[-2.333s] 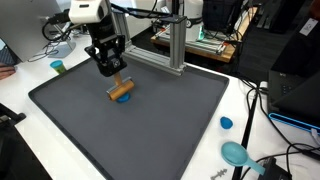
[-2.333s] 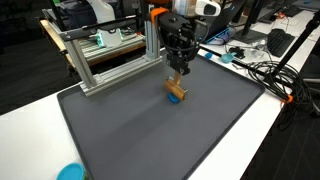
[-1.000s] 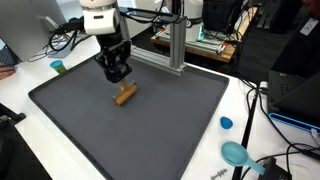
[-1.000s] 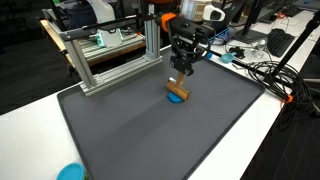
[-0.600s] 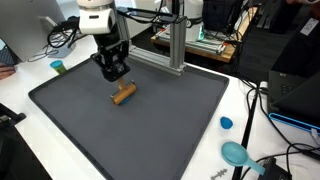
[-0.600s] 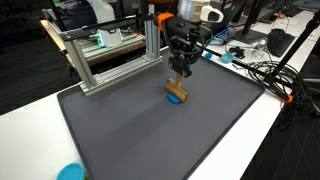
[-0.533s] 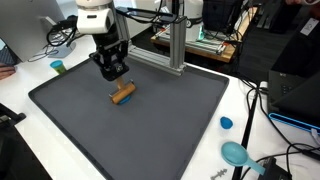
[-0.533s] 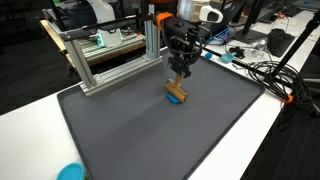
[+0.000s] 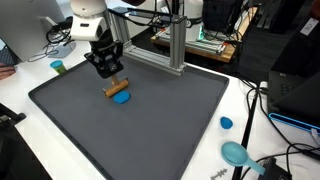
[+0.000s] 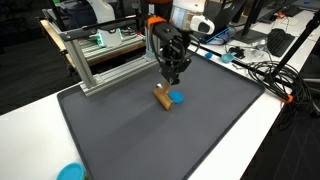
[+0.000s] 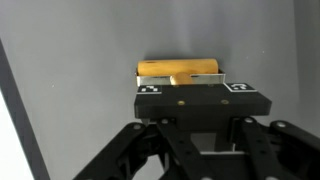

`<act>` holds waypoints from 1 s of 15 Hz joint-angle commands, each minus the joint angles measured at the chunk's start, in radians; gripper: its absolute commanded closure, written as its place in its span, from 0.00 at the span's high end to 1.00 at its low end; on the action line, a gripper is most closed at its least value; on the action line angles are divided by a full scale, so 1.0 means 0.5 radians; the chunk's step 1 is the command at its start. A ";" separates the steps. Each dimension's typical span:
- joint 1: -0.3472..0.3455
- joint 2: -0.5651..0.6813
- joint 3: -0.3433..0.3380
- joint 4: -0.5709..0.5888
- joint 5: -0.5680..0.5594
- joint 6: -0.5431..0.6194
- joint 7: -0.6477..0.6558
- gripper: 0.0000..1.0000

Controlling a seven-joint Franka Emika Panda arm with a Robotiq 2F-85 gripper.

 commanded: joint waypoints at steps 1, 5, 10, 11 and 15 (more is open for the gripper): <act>-0.078 -0.080 0.016 -0.012 0.067 -0.044 -0.039 0.22; -0.204 -0.291 0.060 -0.061 0.345 -0.118 -0.153 0.22; -0.218 -0.296 0.084 0.025 0.747 -0.341 -0.194 0.22; -0.180 -0.296 0.040 0.007 0.629 -0.263 -0.129 0.47; -0.163 -0.245 0.057 0.011 0.715 -0.197 -0.047 0.22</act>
